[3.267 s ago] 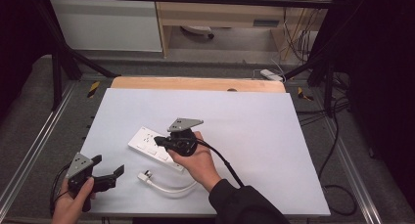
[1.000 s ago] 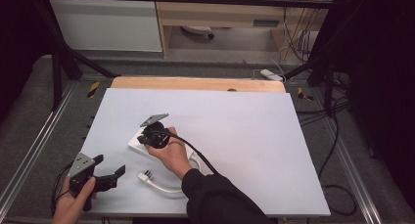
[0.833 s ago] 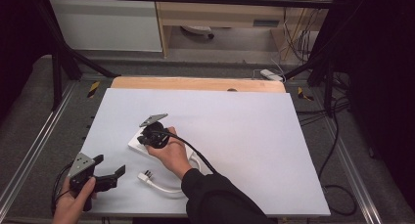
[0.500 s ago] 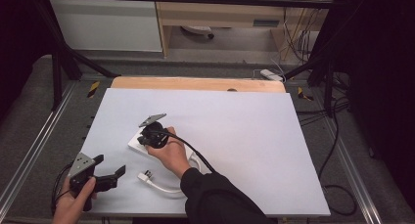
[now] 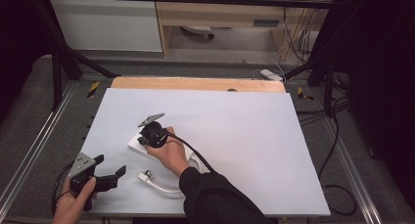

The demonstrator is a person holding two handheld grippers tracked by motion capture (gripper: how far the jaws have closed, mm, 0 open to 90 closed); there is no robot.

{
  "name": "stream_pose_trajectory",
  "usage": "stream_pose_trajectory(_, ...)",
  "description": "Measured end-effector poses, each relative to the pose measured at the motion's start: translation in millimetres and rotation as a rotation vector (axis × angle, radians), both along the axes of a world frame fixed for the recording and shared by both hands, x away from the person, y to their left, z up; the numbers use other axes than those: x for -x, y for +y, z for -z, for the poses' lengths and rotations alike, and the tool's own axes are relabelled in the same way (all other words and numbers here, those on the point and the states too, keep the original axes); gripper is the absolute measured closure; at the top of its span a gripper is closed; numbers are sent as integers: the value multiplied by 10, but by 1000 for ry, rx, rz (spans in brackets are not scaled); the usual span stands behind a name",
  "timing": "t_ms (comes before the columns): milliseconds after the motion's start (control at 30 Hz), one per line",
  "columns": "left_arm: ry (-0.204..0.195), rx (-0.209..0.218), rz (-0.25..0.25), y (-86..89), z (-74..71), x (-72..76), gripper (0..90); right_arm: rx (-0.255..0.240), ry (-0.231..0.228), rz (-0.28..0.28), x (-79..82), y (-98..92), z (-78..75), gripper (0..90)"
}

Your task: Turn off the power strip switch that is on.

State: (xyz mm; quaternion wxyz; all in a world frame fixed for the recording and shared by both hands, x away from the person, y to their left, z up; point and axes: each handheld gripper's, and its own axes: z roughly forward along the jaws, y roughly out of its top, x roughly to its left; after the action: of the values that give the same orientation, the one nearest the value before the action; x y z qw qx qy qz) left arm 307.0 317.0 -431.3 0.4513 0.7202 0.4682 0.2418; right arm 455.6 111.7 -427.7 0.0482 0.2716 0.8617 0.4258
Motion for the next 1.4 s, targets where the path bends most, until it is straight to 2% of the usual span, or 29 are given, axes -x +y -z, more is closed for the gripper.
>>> stream_pose_trajectory(233, 1, 2, -1, 2, 1, 1, 66, 19, 3, -9, 10, 24, 27, 900)
stream_pose_trajectory(1400, -1, -6, 2, 1, 3, -2, 65, 7, 6, -17, -15, 91, 52, 900)
